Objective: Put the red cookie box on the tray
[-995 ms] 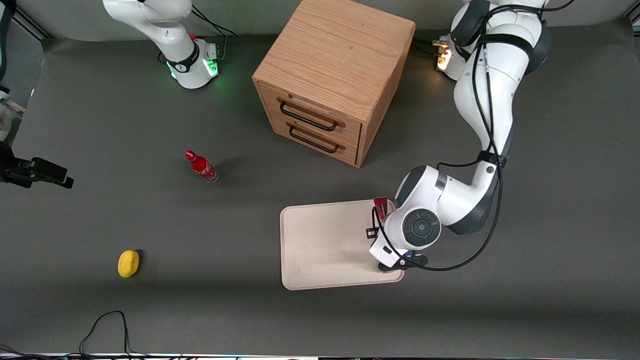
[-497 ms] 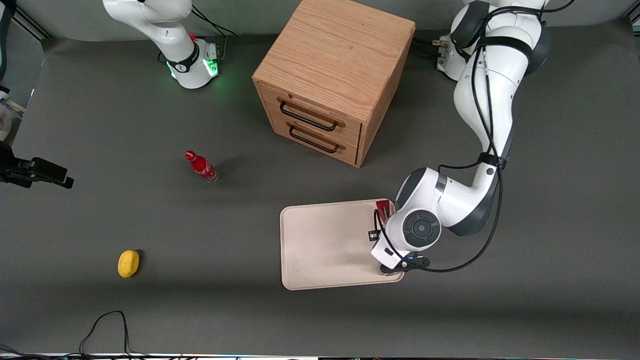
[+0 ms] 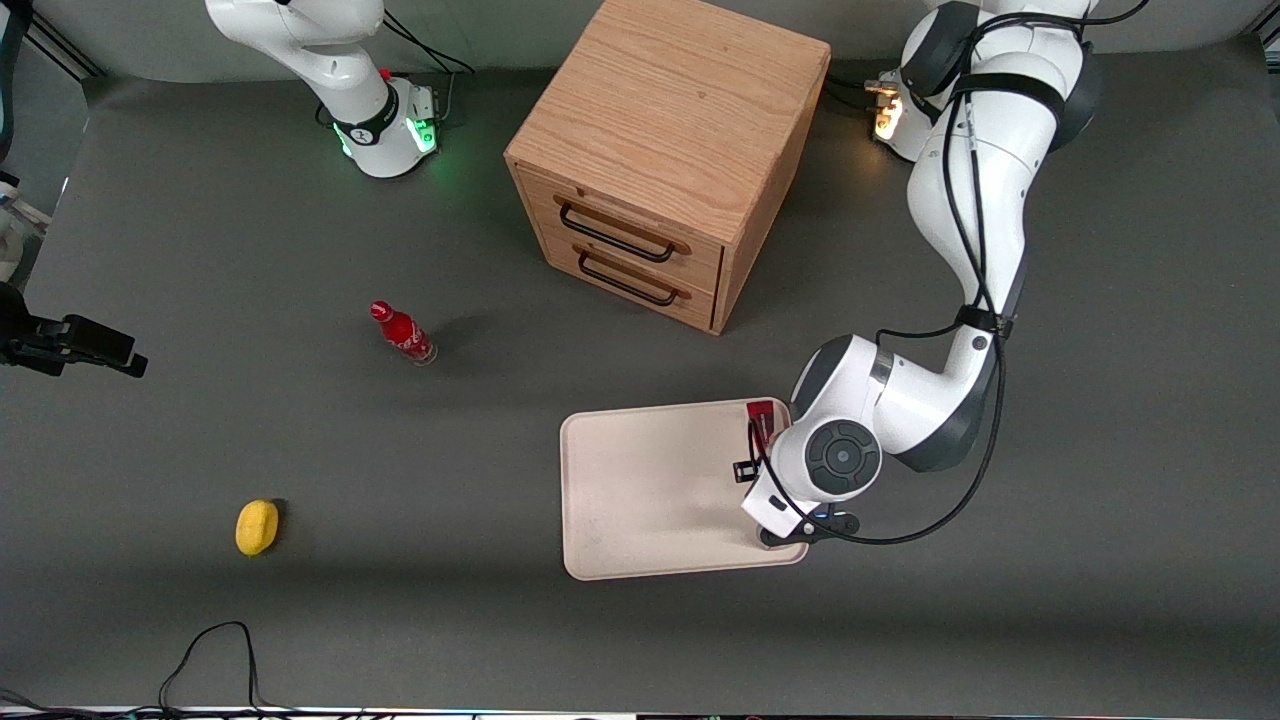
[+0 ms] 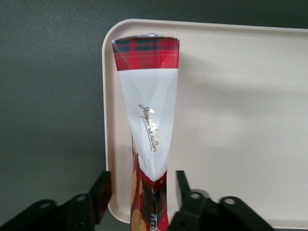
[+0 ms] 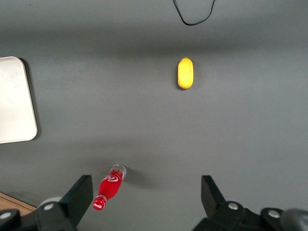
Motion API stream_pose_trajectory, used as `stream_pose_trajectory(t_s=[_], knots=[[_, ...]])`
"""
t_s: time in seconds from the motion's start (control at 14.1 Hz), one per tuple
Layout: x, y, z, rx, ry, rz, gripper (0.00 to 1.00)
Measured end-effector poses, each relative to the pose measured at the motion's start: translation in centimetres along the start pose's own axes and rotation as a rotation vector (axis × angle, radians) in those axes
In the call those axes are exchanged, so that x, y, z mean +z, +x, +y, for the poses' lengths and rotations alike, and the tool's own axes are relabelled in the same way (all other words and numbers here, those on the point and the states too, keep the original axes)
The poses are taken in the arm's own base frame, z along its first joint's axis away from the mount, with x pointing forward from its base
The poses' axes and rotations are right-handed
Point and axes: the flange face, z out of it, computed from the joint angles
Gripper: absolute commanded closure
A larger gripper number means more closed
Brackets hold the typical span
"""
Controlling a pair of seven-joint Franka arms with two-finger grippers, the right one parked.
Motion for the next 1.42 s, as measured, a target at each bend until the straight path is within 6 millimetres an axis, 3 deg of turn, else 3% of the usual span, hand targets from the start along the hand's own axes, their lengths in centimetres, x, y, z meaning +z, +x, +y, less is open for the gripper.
stream_pose_trajectory(t_s=[0.5, 0.71, 0.85, 1.07, 1.28, 1.42], knots=[[-0.1, 0.0, 0.0, 0.001, 0.002, 0.003, 0.0], [-1.8, 0.3, -0.5, -0.004, -0.003, 0.026, 0.0], [-4.8, 0.7, -2.4, -0.024, 0.004, 0.029, 0.0], [-11.0, 0.2, -6.5, -0.012, 0.033, 0.008, 0.0], [-16.0, -2.2, -10.7, 0.018, 0.059, 0.015, 0.0], [-19.0, -4.9, -14.4, 0.047, 0.085, 0.022, 0.0]])
